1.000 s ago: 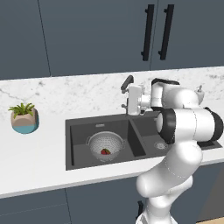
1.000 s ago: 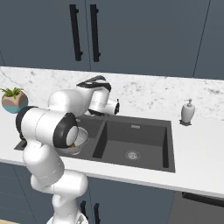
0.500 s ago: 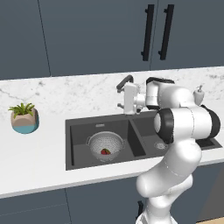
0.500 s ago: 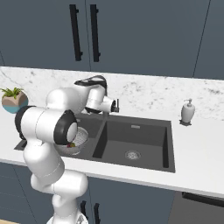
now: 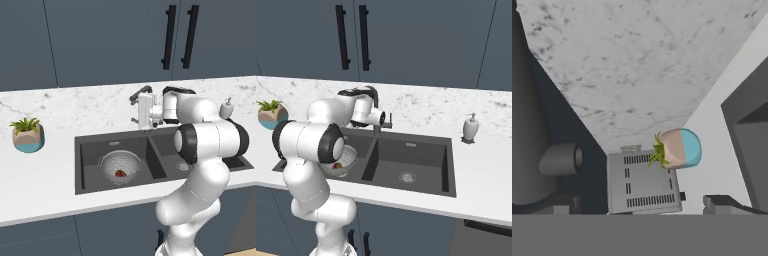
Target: Put the colander in the sink, put the mango in the colander, and turn on the sink faucet and pour water over the colander.
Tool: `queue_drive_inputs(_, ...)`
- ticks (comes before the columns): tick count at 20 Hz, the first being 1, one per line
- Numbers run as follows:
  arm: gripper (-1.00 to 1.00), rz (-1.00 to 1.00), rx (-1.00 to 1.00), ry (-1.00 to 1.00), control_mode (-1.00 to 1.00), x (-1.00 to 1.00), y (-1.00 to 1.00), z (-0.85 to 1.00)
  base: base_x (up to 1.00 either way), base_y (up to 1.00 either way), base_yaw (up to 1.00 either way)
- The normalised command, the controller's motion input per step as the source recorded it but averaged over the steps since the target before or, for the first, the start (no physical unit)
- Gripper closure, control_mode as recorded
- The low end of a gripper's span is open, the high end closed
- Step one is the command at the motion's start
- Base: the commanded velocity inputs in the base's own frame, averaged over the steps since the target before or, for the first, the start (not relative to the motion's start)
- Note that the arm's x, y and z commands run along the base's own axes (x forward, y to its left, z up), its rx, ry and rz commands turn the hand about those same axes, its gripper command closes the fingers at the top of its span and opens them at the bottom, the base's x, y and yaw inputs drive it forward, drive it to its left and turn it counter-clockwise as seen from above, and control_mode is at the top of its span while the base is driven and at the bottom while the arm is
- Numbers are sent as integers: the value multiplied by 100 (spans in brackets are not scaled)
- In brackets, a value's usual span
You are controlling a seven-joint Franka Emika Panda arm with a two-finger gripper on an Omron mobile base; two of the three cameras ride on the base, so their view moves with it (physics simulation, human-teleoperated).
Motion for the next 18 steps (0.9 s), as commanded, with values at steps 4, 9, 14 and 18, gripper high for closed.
queue_drive_inputs(4,-100,0,1,5,-100,31,-15,5,0,0,0)
queue_drive_inputs(9,-100,0,0,5,-100,33,-11,2,0,0,0)
queue_drive_inputs(14,-100,0,0,4,-100,32,-10,0,0,0,0)
queue_drive_inputs(18,-100,0,4,6,-100,27,-20,0,0,0,0)
